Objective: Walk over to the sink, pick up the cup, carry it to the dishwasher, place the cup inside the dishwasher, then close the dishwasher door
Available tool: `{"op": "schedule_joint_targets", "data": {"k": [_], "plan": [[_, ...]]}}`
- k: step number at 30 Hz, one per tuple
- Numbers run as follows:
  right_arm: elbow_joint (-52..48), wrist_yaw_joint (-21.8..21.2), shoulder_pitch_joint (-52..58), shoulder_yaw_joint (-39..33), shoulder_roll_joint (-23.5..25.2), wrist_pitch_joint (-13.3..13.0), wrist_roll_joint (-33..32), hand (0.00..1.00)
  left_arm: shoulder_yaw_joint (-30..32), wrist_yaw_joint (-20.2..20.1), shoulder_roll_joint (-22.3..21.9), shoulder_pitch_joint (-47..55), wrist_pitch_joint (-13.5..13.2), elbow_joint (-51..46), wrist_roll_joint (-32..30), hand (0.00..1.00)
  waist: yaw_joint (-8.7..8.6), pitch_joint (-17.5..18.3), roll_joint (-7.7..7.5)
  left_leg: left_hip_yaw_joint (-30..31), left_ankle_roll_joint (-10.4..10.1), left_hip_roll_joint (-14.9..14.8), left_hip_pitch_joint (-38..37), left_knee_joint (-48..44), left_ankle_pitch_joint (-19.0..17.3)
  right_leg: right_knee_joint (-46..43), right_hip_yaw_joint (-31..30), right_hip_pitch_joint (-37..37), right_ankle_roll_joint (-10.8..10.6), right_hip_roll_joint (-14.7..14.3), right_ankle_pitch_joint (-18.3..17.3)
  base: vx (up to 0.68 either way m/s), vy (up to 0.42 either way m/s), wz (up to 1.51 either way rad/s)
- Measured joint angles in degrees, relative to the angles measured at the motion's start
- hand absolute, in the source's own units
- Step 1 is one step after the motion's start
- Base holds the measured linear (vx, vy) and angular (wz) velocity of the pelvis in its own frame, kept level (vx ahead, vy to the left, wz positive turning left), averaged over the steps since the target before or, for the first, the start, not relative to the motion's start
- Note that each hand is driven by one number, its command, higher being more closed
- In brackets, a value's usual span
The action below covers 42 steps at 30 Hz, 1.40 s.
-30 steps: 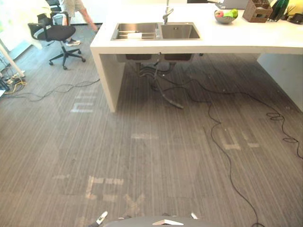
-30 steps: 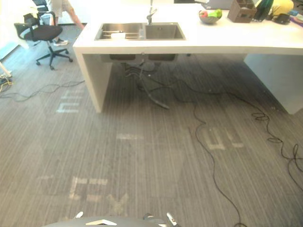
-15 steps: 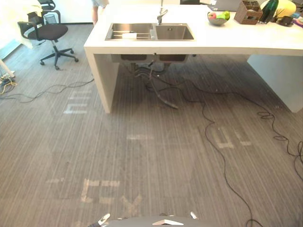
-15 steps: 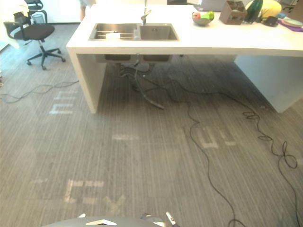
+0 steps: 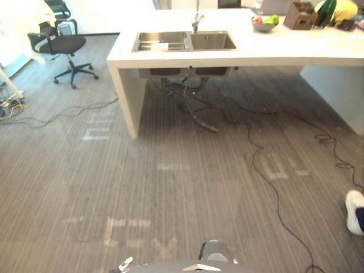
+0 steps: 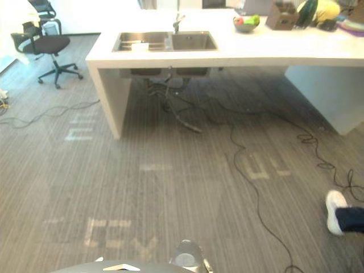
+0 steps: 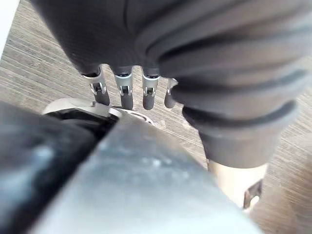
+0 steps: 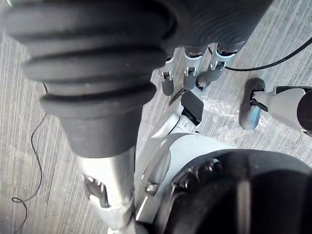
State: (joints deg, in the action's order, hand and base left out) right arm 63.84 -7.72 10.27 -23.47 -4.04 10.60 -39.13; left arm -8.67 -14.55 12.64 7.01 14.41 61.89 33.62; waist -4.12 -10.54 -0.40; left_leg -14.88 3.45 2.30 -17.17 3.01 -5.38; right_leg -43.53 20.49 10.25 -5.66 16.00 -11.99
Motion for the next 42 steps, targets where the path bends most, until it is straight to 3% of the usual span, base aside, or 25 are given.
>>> {"op": "schedule_joint_targets", "data": {"k": [3,4,5,7,9,11,12,13,15,16,17,18,20,22,25,27,29,30,31,32,34,37,40,41,42], "plan": [[-0.5,-1.1,-0.4,0.2,0.1,-0.3,-1.3,0.0,-1.5,3.8,1.0,-1.9,0.6,-5.5,0.0,0.0,-0.46,-2.2,0.12,2.6,-0.3,-1.5,-0.1,-2.6,-2.2,8.3,0.9,2.2,0.1,-0.5,1.3,0.21,-0.034,0.59],[-0.5,-1.7,-0.8,0.2,0.3,-0.5,-2.1,0.0,-0.5,4.4,1.4,-2.0,0.4,-11.4,2.8,0.0,-0.34,-3.4,-0.04,4.0,-0.7,-1.8,-0.1,-3.7,-3.3,16.8,0.5,3.1,0.2,-0.6,5.0,0.22,-0.075,0.65],[-0.4,-1.8,-0.3,0.2,0.5,-0.7,-2.2,0.0,0.3,5.0,1.0,-2.7,-0.5,-19.1,5.9,0.0,0.46,-3.7,-0.82,4.4,-1.5,-1.9,-0.2,-4.3,-4.3,27.2,0.2,3.0,-0.1,-0.9,9.9,0.23,-0.091,0.57],[-0.8,-1.8,0.0,0.3,1.2,-1.4,-2.2,0.0,2.5,5.9,-0.3,-4.9,-2.3,-27.3,8.8,0.0,0.9,-3.8,-2.07,5.3,-3.0,-1.8,-2.0,-5.3,-6.8,36.1,0.3,1.8,0.4,-1.3,13.4,0.3,-0.162,0.29],[-2.8,-1.8,1.1,0.4,2.3,-2.1,-3.5,0.0,2.4,5.9,-0.6,-6.9,-2.9,-32.6,9.1,0.0,0.33,-3.0,-3.52,6.2,-4.7,-1.8,-3.5,-7.7,-10.6,35.1,-0.9,1.7,2.2,-1.6,13.8,0.39,-0.232,0.17],[-4.7,-1.0,1.8,1.1,1.6,-3.8,-6.3,0.0,1.0,6.8,-2.7,-8.1,-3.3,-33.6,9.1,0.0,-1.27,-1.7,0.69,6.7,-6.4,-6.5,-3.7,-10.4,-15.3,26.5,-2.8,4.9,3.2,-5.1,16.3,0.53,-0.288,0.12],[-4.8,-0.7,1.9,1.3,1.4,-4.3,-6.8,0.0,0.5,6.8,-3.1,-8.1,-3.3,-33.7,9.1,0.0,-1.54,-1.1,1.95,6.8,-6.0,-7.5,-3.6,-11.0,-16.1,24.1,-2.8,6.0,3.8,-5.9,15.9,0.65,-0.338,-0.02],[-4.6,0.4,1.8,1.1,1.0,-4.4,-8.4,0.0,0.0,7.5,-4.0,-7.7,-3.5,-33.3,9.1,0.0,-1.52,-0.6,3.41,7.5,-7.3,-8.6,-2.7,-14.7,-14.7,18.4,-2.8,8.0,6.1,-6.4,12.0,0.56,-0.304,-0.07],[-4.5,2.1,2.2,0.2,1.0,-4.1,-8.9,0.0,-0.3,9.0,-5.5,-6.5,-4.3,-32.3,9.0,0.0,-2.25,-0.4,3.77,7.2,-6.5,-10.2,1.7,-28.1,-12.1,13.0,-2.3,7.5,6.6,-6.2,6.5,0.51,-0.302,-0.03],[-4.5,3.0,2.6,0.1,1.0,-3.9,-8.8,0.0,-0.3,9.2,-6.4,-5.6,-5.2,-31.5,8.8,0.0,-2.15,-0.4,3.97,7.0,-7.8,-11.2,4.0,-35.3,-8.5,12.1,-2.2,5.8,6.9,-6.5,4.0,0.58,-0.311,-0.03],[-4.5,3.2,3.5,0.3,0.7,-3.3,-8.7,0.0,-0.3,9.2,-7.5,-4.6,-6.6,-30.8,8.7,0.0,-1.96,-0.6,5.11,7.3,-10.2,-13.9,7.8,-45.6,-0.2,13.1,-2.3,2.3,7.6,-8.1,1.2,0.6,-0.214,-0.13],[-4.5,3.0,3.6,1.5,-0.1,-2.8,-7.6,0.0,-0.2,9.1,-8.4,-3.8,-9.0,-30.8,6.8,0.0,-1.5,-0.9,5.6,7.2,-11.1,-16.8,12.7,-57.3,1.5,15.3,-2.3,-1.5,8.6,-9.9,-0.2,0.6,-0.168,-0.13],[-4.5,3.3,3.6,3.1,-2.1,-1.9,-4.9,0.0,0.9,9.5,-8.7,-3.8,-12.4,-32.6,4.4,0.0,-0.9,-1.5,5.87,5.8,-8.4,-18.1,20.0,-68.3,-4.0,18.4,-1.9,-8.0,8.7,-11.0,-1.9,0.59,-0.101,-0.14],[-4.8,3.7,2.5,4.1,-3.6,-0.8,-4.3,0.0,3.1,10.8,-8.6,-3.1,-14.8,-38.1,4.3,0.0,-0.38,-1.9,5.09,3.5,-7.6,-16.8,25.0,-65.1,-7.5,21.7,-1.7,-13.7,7.8,-11.0,-2.0,0.54,-0.074,-0.21],[-7.3,4.7,-0.4,5.3,-5.8,0.0,-6.1,0.0,4.5,13.0,-7.8,-1.8,-18.8,-49.2,4.3,0.0,1.64,-2.2,4.52,-1.0,-7.1,-12.2,29.3,-40.8,-8.0,27.4,-3.0,-19.5,6.4,-9.3,-1.5,0.51,0.025,-0.45],[-10.8,4.6,-0.7,5.7,-6.4,1.0,-6.7,0.0,4.4,15.3,-8.2,-1.5,-20.8,-56.0,4.3,0.0,2.43,-2.2,4.5,-0.9,-8.8,-7.3,29.0,-15.8,2.5,30.4,-3.7,-22.8,3.7,-7.4,-1.5,0.55,0.137,-0.33],[-11.2,4.3,-0.1,7.1,-7.2,1.2,-6.4,0.0,4.5,16.9,-8.2,-1.5,-22.3,-60.9,3.8,0.0,2.89,-2.0,5.96,-1.2,-9.4,-7.8,28.4,-5.9,8.3,32.7,-4.1,-26.5,0.3,-8.9,-3.3,0.4,0.186,-0.25],[-11.1,4.1,0.3,7.4,-7.4,1.3,-6.4,0.0,4.5,17.4,-8.3,-1.6,-22.5,-62.0,3.7,0.0,2.94,-1.7,7.12,-1.3,-9.4,-9.1,28.2,-5.4,6.8,33.1,-4.2,-27.9,-0.7,-10.2,-4.4,0.48,0.278,-0.11],[-10.5,4.2,0.6,7.6,-6.4,1.5,-5.9,0.0,5.2,18.2,-7.8,-2.8,-23.0,-62.3,3.4,0.0,2.88,-1.7,6.87,-1.2,-5.8,-9.3,27.9,-8.0,13.6,32.9,-4.2,-30.4,-1.1,-10.1,-7.0,0.43,0.258,-0.05],[-10.1,4.4,0.5,7.6,-5.2,1.7,-5.9,0.0,7.0,19.7,-7.8,-3.5,-23.1,-63.1,3.3,0.0,3.19,-1.6,3.98,-2.2,-5.2,-7.6,28.5,-10.9,13.9,32.1,-4.2,-30.8,-0.4,-7.4,-8.4,0.4,0.231,-0.07],[-8.6,4.5,0.0,7.6,-4.9,2.1,-6.1,0.0,9.1,20.8,-8.0,-3.6,-23.2,-66.8,3.3,0.0,3.85,-1.6,2.04,-1.8,-1.6,-6.0,30.3,-16.1,11.3,30.5,-4.3,-30.6,0.6,-5.0,-8.3,0.35,0.169,-0.16],[-6.7,4.8,0.5,7.4,-5.1,2.0,-5.5,0.0,11.5,23.1,-8.0,-3.6,-23.2,-74.3,2.2,0.0,4.03,-0.8,1.1,-1.7,-0.1,-3.2,29.1,-18.0,7.5,24.9,-4.2,-29.7,-0.6,-1.6,-4.1,0.42,0.214,0.06],[-6.4,5.6,1.8,5.1,-5.0,1.7,-5.4,0.0,13.9,23.1,-7.3,-6.0,-24.4,-82.5,2.1,0.0,3.9,0.1,0.1,-0.9,1.2,0.5,24.6,-15.0,5.1,2.1,-6.4,-20.4,-6.8,4.8,6.4,0.33,0.186,0.28],[-6.2,5.6,2.5,4.6,-4.2,1.7,-5.2,0.0,14.7,23.1,-5.5,-6.5,-24.8,-85.2,1.9,0.0,3.64,0.1,-0.63,-0.3,1.7,1.9,21.0,-13.1,4.4,-11.3,-9.2,-14.7,-8.2,7.2,8.8,0.32,0.129,0.26],[-5.9,5.6,2.6,4.1,-3.6,1.7,-5.0,0.0,14.9,23.2,-5.0,-6.5,-24.9,-85.7,1.3,0.0,3.61,-0.1,-0.57,0.0,1.4,2.0,19.5,-12.6,4.2,-15.6,-9.1,-12.8,-7.6,7.9,7.6,0.32,0.093,0.24]]}}
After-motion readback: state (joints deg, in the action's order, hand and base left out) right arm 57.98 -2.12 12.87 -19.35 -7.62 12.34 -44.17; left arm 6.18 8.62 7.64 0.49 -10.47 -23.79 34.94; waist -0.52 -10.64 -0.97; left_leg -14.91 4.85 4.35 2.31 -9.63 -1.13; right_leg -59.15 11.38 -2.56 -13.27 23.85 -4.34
